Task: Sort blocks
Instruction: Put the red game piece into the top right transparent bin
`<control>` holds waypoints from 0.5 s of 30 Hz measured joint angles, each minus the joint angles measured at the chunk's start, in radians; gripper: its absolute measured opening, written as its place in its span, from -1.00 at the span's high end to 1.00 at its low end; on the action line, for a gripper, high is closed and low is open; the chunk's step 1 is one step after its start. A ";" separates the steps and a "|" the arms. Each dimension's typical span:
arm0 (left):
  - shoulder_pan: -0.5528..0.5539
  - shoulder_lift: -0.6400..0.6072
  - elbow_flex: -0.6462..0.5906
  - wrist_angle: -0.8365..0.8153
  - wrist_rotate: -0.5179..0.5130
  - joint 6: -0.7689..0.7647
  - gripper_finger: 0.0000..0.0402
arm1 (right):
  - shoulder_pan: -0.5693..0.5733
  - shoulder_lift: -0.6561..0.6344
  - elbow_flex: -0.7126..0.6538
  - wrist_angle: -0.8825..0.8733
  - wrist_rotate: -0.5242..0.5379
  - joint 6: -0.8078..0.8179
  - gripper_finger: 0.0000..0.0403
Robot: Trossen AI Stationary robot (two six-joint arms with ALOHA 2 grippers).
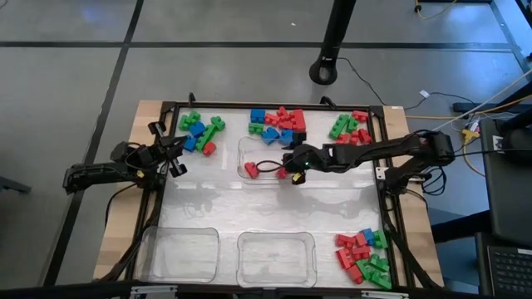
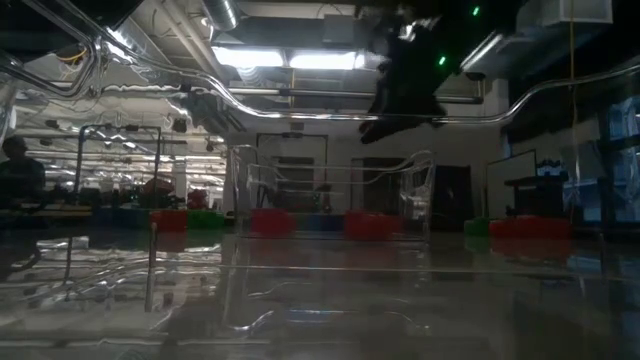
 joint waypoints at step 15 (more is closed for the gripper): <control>0.000 0.000 0.000 -0.004 0.000 -0.007 0.97 | 0.013 -0.288 -0.118 -0.506 0.245 0.345 -0.02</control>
